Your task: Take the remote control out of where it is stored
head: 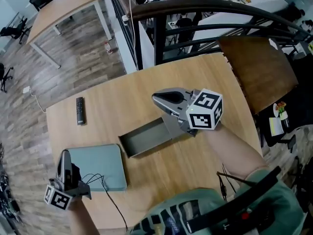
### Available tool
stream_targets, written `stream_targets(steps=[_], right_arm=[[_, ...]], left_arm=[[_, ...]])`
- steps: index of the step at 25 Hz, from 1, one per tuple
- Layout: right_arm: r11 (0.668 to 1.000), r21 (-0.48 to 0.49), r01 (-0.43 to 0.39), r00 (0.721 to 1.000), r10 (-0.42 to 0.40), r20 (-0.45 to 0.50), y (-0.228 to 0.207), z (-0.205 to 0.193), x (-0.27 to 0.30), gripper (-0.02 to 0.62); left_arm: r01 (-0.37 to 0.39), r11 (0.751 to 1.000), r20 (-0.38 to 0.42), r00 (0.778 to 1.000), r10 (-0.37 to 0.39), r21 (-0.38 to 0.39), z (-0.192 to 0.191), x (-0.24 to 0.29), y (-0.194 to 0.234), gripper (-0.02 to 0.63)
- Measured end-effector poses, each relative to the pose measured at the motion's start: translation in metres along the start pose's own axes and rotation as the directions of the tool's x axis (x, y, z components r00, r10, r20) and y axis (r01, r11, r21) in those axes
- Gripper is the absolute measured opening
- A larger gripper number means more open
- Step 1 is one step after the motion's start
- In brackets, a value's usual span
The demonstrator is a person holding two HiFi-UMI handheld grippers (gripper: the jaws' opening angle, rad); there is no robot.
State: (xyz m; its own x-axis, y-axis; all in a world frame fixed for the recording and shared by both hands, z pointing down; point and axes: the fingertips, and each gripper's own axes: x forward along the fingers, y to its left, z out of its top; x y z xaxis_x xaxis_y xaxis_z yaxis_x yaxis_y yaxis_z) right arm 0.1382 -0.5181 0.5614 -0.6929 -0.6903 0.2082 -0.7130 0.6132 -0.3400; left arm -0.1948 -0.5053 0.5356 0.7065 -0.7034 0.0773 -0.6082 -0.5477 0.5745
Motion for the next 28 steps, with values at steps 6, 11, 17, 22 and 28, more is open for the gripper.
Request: stream_targets(steps=[6, 11, 17, 22, 28], right_arm=[[1.0, -0.017, 0.012, 1.0, -0.012, -0.013, 0.07, 0.009, 0.002, 0.003], [0.999, -0.024, 0.041, 0.999, -0.042, -0.016, 0.135, 0.011, -0.002, 0.003], [0.997, -0.008, 0.072, 0.997, -0.072, -0.001, 0.206, 0.017, -0.014, 0.003], [0.993, -0.01, 0.118, 0.993, -0.117, 0.022, 0.242, 0.033, -0.049, 0.003], [0.979, -0.002, 0.203, 0.977, -0.202, 0.072, 0.259, 0.048, -0.118, 0.003]], left_arm=[[0.039, 0.997, 0.015, 0.999, -0.04, 0.064, 0.025, -0.094, -0.027, 0.005], [0.084, 0.994, 0.06, 0.994, -0.089, 0.075, 0.055, -0.165, -0.035, 0.004], [0.141, 0.986, 0.025, 0.989, -0.144, 0.089, 0.064, -0.229, -0.042, 0.005], [0.216, 0.976, 0.001, 0.976, -0.216, 0.008, 0.047, -0.26, -0.056, 0.004], [0.328, 0.944, -0.076, 0.941, -0.329, -0.024, 0.02, -0.254, -0.103, 0.005]])
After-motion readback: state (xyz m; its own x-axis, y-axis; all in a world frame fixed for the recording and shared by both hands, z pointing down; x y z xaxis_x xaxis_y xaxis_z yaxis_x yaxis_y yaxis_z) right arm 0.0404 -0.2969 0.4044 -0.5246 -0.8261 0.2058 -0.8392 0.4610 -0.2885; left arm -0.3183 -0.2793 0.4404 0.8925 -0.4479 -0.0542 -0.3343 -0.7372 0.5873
